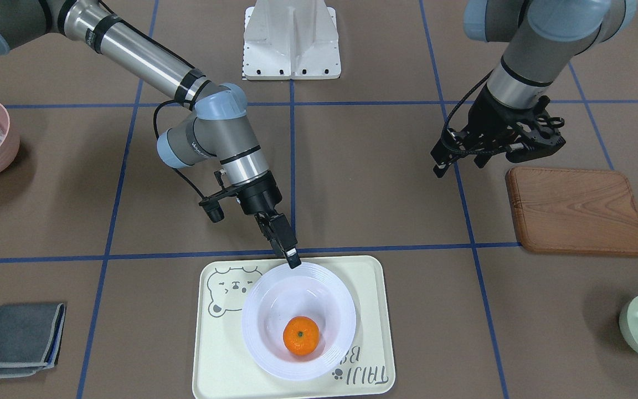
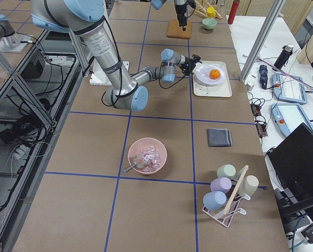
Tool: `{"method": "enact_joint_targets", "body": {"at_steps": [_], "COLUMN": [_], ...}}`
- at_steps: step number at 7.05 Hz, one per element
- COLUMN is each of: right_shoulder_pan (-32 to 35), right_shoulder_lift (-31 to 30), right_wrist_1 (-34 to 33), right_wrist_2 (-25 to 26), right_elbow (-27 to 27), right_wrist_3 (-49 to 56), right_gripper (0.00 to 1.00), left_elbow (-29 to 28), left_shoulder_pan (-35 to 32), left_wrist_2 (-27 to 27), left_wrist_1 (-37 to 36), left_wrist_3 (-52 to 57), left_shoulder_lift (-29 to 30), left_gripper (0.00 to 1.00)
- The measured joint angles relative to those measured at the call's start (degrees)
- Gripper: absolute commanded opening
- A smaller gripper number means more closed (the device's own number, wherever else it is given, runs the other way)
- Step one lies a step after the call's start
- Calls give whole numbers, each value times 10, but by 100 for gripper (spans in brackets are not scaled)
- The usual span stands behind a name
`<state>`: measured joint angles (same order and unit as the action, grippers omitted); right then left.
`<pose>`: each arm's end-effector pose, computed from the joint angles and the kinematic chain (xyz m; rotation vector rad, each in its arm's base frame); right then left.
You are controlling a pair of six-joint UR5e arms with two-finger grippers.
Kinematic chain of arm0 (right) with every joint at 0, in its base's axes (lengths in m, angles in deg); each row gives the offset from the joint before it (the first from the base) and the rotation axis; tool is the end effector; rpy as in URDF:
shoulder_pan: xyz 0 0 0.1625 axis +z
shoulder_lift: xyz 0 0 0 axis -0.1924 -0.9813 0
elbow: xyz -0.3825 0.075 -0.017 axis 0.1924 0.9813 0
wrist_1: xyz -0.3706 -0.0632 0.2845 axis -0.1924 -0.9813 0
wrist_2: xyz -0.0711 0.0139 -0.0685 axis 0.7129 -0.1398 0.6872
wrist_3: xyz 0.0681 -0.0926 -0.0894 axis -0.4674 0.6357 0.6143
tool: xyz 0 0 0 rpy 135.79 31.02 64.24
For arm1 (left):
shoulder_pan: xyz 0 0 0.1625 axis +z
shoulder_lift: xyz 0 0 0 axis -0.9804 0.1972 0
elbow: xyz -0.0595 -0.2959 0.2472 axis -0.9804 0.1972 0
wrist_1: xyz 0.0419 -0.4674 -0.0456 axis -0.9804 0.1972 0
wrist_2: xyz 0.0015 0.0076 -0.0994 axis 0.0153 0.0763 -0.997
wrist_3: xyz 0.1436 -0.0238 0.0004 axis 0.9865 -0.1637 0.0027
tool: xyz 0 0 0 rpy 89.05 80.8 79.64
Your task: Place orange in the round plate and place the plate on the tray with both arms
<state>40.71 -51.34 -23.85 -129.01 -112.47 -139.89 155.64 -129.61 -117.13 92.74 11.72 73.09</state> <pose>-0.6307 -0.5657 0.2098 0.1737 -1.5215 1.1970 0.3549 -0.5372 0.2289 0.0475 0.9364 -0.3499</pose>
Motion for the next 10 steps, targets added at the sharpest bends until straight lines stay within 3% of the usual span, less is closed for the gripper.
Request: {"method": "enact_joint_targets", "body": {"at_steps": [2,4,5,7,9,10], "right_shoulder_pan": [-2,9,36,142,287,344], "right_shoulder_lift": [-66,-127,-149,-187,-227,-257], "right_wrist_1": [-4,-3,-3,-24,-119,-165], "right_wrist_2": [-18,-77,-130,-293,-454,-507], "right_elbow": [-79,-141,-157,-163,-168,-171], "right_wrist_3": [29,153,219,358,595,729], "right_gripper": [100,100,100,100,100,100], "left_elbow": [-4,-6,-6,-6,-6,-7], "left_shoulder_pan": [-1,-12,-24,-56,-94,-117], "left_wrist_2": [1,0,-1,-5,-7,-8], "left_wrist_1": [0,0,0,1,2,1], "left_wrist_3": [13,71,123,237,349,409], "left_shoulder_lift": [-3,-19,-33,-69,-108,-127], "left_gripper": [97,97,97,97,97,97]}}
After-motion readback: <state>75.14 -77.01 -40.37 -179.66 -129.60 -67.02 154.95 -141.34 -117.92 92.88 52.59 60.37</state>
